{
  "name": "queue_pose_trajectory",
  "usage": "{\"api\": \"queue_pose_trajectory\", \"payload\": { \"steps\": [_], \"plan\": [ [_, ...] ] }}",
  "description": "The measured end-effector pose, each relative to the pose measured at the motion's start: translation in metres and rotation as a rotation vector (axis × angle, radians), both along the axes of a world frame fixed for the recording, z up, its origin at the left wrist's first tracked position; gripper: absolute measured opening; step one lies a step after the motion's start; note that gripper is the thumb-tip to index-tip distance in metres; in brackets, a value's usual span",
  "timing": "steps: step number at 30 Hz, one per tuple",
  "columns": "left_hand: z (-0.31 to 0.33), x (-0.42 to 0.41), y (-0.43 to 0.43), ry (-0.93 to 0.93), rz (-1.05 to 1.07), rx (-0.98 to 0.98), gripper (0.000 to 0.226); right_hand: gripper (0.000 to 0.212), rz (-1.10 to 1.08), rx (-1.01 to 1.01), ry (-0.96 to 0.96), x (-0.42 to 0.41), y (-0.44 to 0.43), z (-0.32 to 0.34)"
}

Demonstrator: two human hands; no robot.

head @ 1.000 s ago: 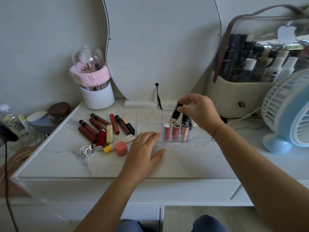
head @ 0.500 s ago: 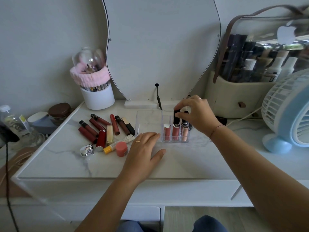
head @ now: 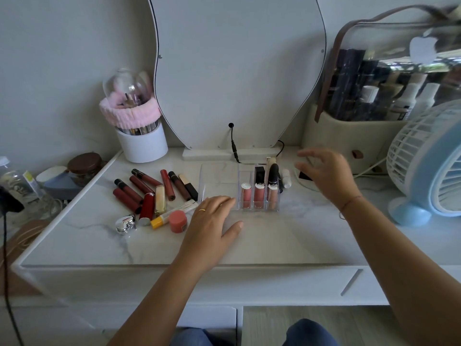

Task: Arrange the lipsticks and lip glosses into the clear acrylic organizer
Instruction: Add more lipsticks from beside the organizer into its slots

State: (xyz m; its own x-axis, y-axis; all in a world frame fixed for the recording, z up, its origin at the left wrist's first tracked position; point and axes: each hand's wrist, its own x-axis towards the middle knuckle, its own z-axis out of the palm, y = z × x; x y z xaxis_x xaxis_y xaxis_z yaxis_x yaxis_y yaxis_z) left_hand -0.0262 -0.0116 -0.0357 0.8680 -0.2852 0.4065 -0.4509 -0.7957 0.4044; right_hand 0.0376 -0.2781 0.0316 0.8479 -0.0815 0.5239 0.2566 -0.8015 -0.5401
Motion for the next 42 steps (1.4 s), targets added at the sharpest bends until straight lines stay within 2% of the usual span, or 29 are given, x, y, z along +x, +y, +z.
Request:
{"api": "queue_pose_trajectory", "payload": {
  "steps": [5,11,14,18,20,23,27,31,34,42],
  "plan": [
    [0.001,0.0,-0.001,-0.01,0.003,-0.002,0.05,0.03,-0.085,-0.03,0.217,0.006,-0.04,-0.032],
    [0.002,-0.001,-0.001,-0.005,0.012,-0.002,0.05,0.025,-0.097,-0.256,0.236,0.024,-0.031,-0.036],
    [0.002,-0.001,-0.001,0.003,0.017,-0.006,0.05,0.025,-0.129,-0.263,0.246,0.031,-0.028,-0.036],
    [0.001,-0.001,-0.001,0.005,0.021,0.003,0.051,0.036,-0.149,-0.312,0.294,0.04,-0.027,-0.036],
    [0.001,-0.001,-0.001,0.008,0.022,0.004,0.052,0.033,-0.152,-0.313,0.31,0.041,-0.026,-0.036],
    [0.0,0.0,-0.001,0.007,0.015,0.003,0.053,0.026,-0.106,-0.115,0.272,0.038,-0.023,-0.025],
    [-0.001,-0.001,-0.001,0.003,0.01,-0.007,0.052,0.021,-0.034,0.214,-0.018,0.026,-0.007,0.022],
    [0.0,0.0,-0.001,0.015,0.013,-0.017,0.053,0.014,0.206,0.417,-0.078,0.02,0.028,0.068],
    [0.001,0.0,-0.001,0.032,0.019,-0.016,0.053,0.015,0.296,0.399,0.038,0.023,0.054,0.073],
    [0.0,0.0,0.0,0.032,0.006,-0.018,0.052,0.021,0.288,0.291,0.196,0.037,0.071,0.051]
  ]
}}
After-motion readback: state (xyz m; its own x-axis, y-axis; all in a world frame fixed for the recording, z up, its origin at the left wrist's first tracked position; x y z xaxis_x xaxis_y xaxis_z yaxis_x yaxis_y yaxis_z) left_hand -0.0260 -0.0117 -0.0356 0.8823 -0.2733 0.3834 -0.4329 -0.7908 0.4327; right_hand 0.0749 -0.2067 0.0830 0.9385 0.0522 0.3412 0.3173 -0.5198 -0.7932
